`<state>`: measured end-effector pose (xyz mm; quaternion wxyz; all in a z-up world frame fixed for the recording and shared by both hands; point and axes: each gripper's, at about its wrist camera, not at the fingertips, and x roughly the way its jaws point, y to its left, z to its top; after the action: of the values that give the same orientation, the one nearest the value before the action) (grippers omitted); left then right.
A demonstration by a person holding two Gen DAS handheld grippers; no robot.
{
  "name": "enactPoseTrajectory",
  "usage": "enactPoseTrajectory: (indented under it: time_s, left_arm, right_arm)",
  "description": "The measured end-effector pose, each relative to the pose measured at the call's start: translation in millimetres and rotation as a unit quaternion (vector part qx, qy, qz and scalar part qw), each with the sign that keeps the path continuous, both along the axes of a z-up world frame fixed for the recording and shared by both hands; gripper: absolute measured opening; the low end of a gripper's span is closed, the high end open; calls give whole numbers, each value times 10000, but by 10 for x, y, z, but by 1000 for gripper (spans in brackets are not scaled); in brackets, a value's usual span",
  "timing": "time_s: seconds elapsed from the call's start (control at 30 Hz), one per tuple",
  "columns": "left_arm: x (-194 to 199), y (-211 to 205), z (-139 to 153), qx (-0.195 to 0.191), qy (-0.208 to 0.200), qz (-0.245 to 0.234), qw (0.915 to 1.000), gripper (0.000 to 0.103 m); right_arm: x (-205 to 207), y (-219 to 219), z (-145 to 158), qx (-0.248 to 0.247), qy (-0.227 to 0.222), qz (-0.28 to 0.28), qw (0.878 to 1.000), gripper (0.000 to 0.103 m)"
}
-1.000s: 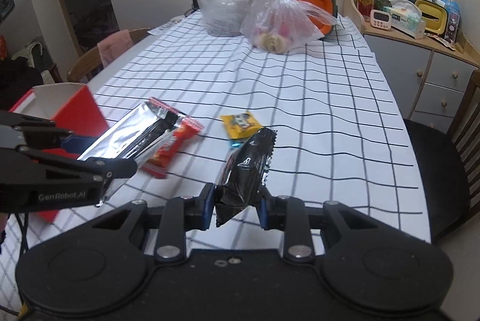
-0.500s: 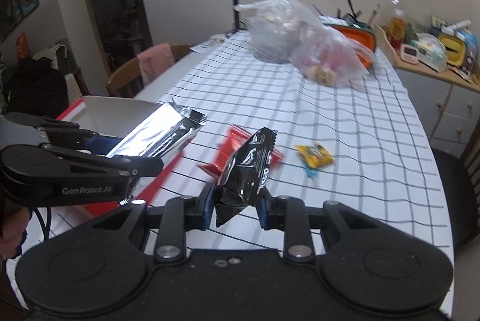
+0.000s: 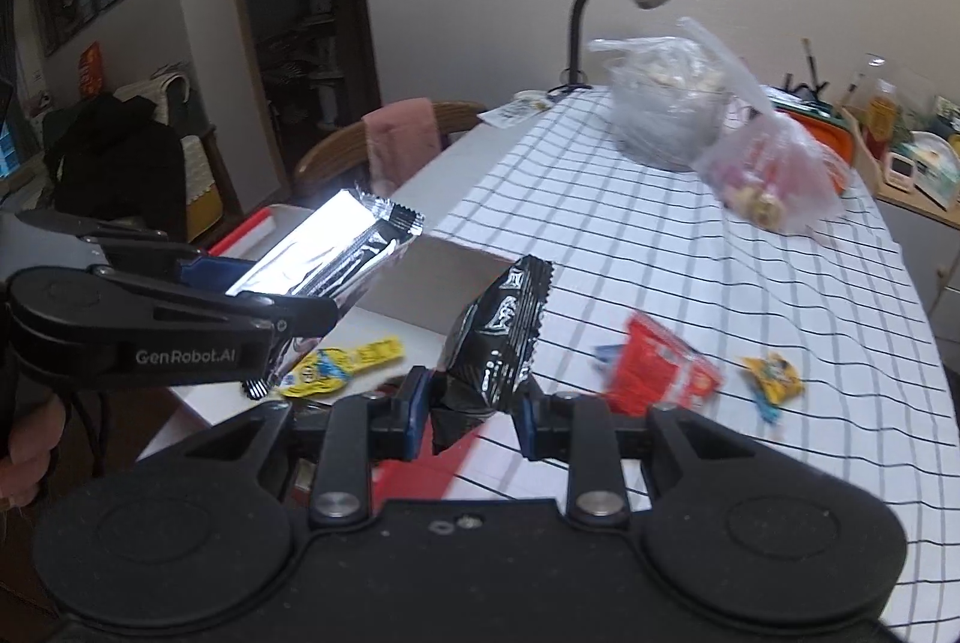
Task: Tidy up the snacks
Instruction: 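Carry the black bag in the right gripper into the box while the left gripper releases the wafer bar there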
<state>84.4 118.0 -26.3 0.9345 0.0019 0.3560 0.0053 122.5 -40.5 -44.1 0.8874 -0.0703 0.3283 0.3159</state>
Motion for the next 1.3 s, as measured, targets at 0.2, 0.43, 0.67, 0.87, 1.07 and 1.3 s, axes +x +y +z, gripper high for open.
enactPoseTrajectory:
  time_s: [0.2,0.43,0.67,0.87,1.07,1.3]
  left_arm:
    - [-66,406,-37,23,57,198,9998,40]
    - [-31,813,-162,92,213,412,9989,40]
    - [67,1098,-348,149,441,545,9974,39]
    - [174,1221,-508,152,676,528,9962,40]
    - [270,1221,-645,304,847,466,9949,40]
    - [370,1157,-790,471,1107,248,9924,40]
  right_arm:
    - [-34,391,-72,-70,111,168,9998,26]
    - [11,762,-167,-177,196,238,9994,26]
    - [106,1051,-327,-328,352,260,9985,26]
    - [177,1257,-470,-518,485,272,9971,26]
    - [264,1397,-649,-718,688,293,9946,26]
    - [227,1456,-759,-830,797,386,9926,27]
